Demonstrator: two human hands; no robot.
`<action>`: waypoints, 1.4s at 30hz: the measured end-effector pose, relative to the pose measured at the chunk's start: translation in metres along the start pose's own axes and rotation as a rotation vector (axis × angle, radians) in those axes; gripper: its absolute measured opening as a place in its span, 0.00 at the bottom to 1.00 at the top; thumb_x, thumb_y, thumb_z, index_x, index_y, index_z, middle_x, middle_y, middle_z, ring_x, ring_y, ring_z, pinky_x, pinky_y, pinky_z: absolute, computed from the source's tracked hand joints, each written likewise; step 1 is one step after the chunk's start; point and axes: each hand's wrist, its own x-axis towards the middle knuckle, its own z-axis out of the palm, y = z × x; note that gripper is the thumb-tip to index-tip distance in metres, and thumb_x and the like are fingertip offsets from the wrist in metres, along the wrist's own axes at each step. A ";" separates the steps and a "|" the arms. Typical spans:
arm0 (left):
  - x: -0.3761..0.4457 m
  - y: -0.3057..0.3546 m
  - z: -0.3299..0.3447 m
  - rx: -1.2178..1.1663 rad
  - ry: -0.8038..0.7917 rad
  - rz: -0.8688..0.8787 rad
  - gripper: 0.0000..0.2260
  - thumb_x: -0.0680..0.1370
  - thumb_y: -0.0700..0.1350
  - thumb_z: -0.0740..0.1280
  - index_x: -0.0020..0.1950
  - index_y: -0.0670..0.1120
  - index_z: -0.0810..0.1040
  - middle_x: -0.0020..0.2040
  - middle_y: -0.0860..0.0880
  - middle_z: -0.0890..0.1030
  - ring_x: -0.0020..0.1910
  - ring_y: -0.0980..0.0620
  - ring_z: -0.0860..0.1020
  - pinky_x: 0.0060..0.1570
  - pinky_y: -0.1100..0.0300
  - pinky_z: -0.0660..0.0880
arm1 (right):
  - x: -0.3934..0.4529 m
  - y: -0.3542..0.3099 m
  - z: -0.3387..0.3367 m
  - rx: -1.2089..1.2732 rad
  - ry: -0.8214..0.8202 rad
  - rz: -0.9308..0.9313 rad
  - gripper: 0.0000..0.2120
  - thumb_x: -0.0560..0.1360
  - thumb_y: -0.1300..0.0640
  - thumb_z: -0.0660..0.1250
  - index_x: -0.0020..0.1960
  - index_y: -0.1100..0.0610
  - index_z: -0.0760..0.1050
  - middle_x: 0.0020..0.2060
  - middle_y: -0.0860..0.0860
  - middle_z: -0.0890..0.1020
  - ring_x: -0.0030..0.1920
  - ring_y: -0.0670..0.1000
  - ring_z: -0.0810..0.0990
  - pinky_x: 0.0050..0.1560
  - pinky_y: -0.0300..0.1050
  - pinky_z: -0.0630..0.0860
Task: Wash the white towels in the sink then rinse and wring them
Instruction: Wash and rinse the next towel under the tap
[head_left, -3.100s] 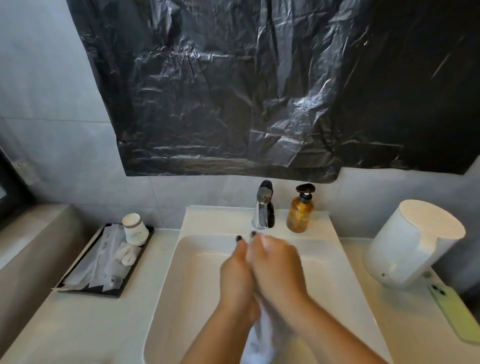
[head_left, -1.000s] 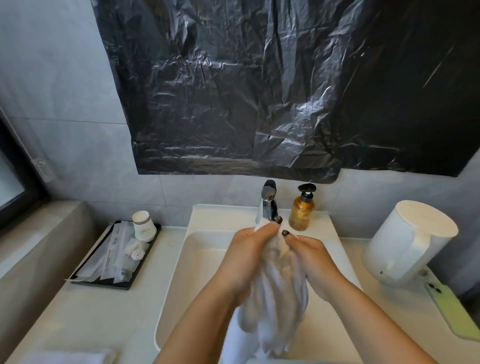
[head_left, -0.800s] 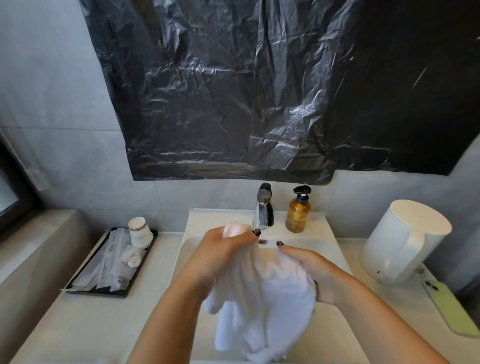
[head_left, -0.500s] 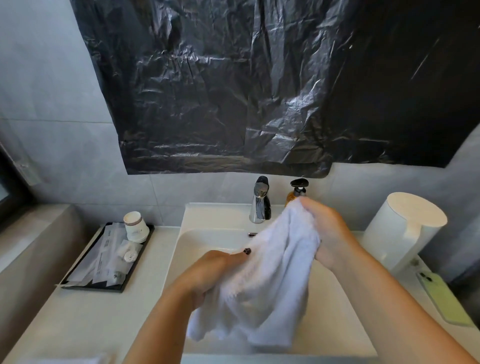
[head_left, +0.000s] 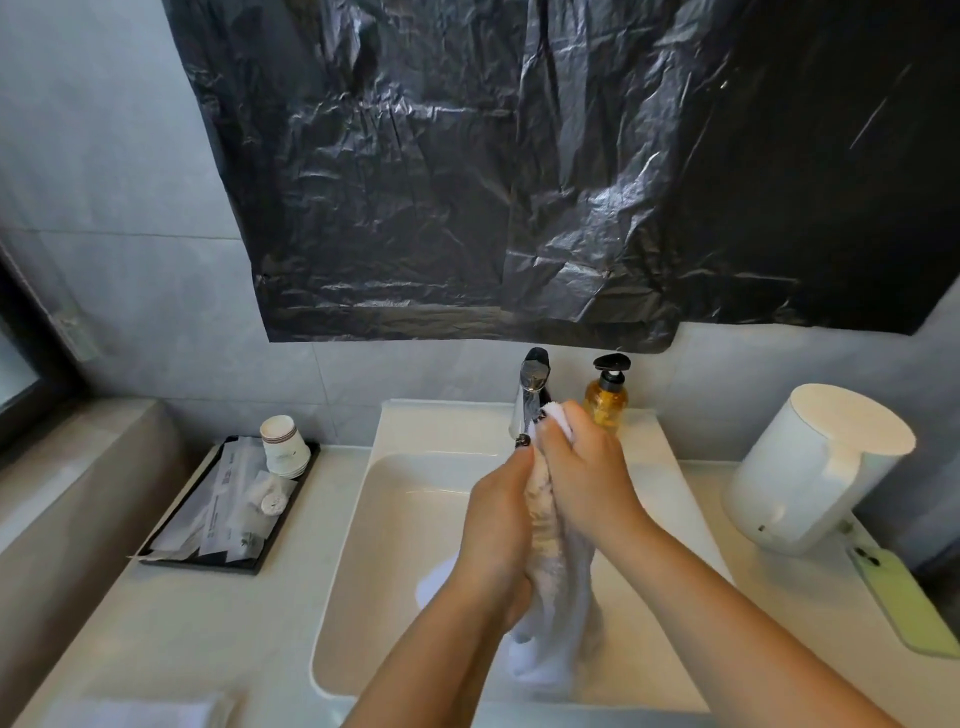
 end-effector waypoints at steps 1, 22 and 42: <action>0.001 0.001 -0.002 -0.002 0.016 0.001 0.17 0.82 0.49 0.61 0.42 0.43 0.85 0.43 0.38 0.84 0.47 0.43 0.84 0.50 0.46 0.78 | -0.004 -0.005 0.003 -0.033 0.009 0.019 0.11 0.82 0.52 0.57 0.41 0.50 0.66 0.33 0.46 0.73 0.37 0.47 0.74 0.32 0.38 0.67; 0.003 -0.002 -0.011 -0.193 0.068 -0.175 0.15 0.81 0.51 0.61 0.39 0.44 0.76 0.35 0.42 0.75 0.32 0.48 0.76 0.35 0.59 0.71 | -0.054 -0.013 0.018 -0.122 0.043 0.043 0.13 0.81 0.51 0.57 0.38 0.48 0.63 0.30 0.46 0.73 0.33 0.50 0.72 0.33 0.43 0.66; -0.013 0.008 0.008 -0.042 -0.013 0.005 0.15 0.80 0.48 0.62 0.37 0.42 0.79 0.31 0.44 0.77 0.34 0.48 0.76 0.37 0.58 0.72 | -0.050 -0.018 0.004 -0.118 0.305 -0.093 0.10 0.80 0.56 0.62 0.40 0.49 0.68 0.25 0.46 0.74 0.29 0.45 0.73 0.25 0.30 0.65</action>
